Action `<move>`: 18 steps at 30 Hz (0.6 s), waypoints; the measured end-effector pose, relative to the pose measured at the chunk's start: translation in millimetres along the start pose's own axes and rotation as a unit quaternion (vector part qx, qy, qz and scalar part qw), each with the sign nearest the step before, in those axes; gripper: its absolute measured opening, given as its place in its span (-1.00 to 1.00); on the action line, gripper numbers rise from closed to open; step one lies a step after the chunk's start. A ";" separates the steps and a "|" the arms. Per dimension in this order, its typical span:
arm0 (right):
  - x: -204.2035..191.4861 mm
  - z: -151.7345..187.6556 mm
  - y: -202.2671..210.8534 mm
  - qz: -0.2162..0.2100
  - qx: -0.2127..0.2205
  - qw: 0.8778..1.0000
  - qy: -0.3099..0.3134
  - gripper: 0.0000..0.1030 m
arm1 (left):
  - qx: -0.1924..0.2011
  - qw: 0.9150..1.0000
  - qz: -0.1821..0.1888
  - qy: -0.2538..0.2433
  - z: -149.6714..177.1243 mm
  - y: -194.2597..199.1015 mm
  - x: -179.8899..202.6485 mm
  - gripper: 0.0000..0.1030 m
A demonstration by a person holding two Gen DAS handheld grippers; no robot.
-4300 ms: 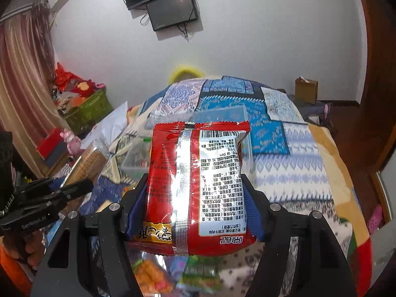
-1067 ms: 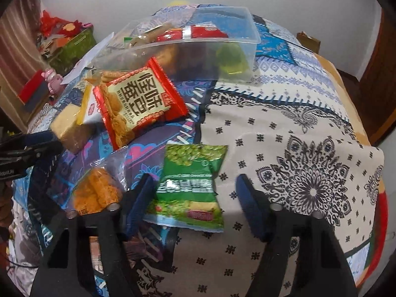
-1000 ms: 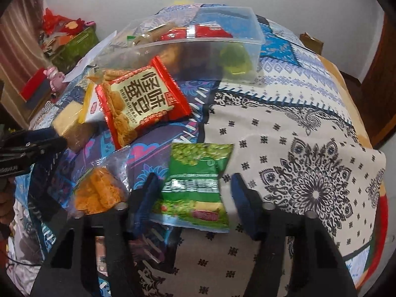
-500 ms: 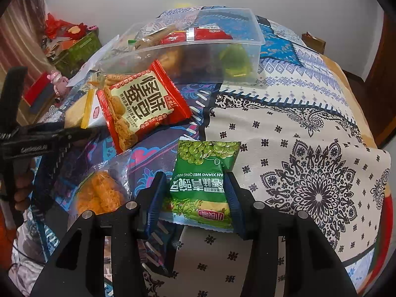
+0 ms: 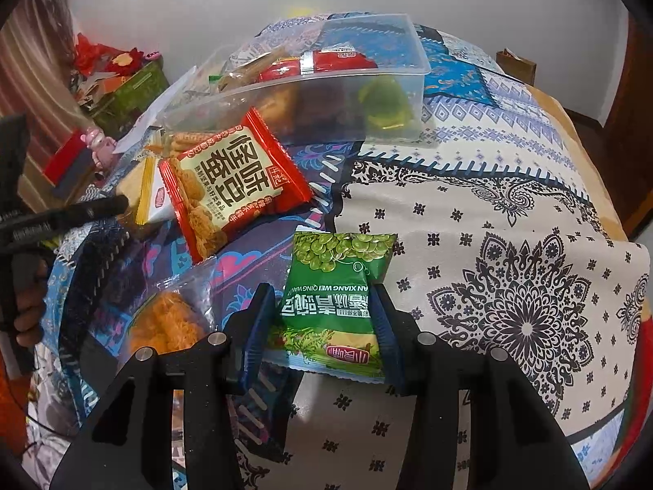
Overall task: Organize snacks
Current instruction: 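Lift the square cracker pack with left tool while right tool lifts green pea bag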
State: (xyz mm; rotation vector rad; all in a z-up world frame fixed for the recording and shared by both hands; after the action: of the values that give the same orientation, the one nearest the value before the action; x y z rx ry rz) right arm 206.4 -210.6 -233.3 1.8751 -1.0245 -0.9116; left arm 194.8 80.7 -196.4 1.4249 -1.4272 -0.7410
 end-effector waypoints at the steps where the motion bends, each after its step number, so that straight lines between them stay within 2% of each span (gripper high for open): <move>1: 0.1 -0.1 0.1 -0.001 0.001 1.000 -0.001 -0.14 | -0.002 1.000 0.000 0.012 -4.5 -1.4 -2.3 0.54; 3: 0.6 0.4 0.6 -0.004 0.002 1.000 -0.002 -0.14 | -0.024 0.999 0.016 0.041 -15.6 -12.4 -6.1 0.54; 6: 1.3 1.0 1.2 -0.007 0.002 1.000 -0.004 -0.15 | -0.051 0.997 0.028 0.058 -26.0 -31.0 -1.9 0.54; 10: 3.1 2.6 2.3 -0.011 0.004 1.000 -0.004 -0.15 | -0.044 0.997 0.007 0.067 -37.0 -41.5 7.0 0.54; 14: 5.2 2.5 2.6 -0.016 0.005 1.000 -0.005 -0.15 | -0.047 0.995 0.003 0.087 -45.6 -53.6 4.7 0.53; 15: 5.3 2.1 2.5 -0.016 0.005 1.000 -0.005 -0.15 | -0.048 0.995 0.000 0.088 -44.9 -55.4 3.4 0.44; 18: 6.2 1.3 2.2 -0.019 0.007 1.000 -0.007 -0.15 | -0.041 0.996 0.008 0.078 -37.3 -54.8 -0.9 0.43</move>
State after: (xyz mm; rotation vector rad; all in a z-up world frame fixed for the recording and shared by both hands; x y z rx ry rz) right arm 207.1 -217.3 -233.2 1.9072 -1.0093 -0.9438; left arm 250.1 81.6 -232.9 1.3765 -1.2732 -0.6556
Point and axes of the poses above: each gripper's, at about its wrist camera, not at the fingertips, and y roughly against the way its jaws point, x to its right, z to its underside, the point moved 2 cm from there along -y, roughly the way its jaws point, and after that the axes turned 10 degrees about -x, right-handed, at the moved point
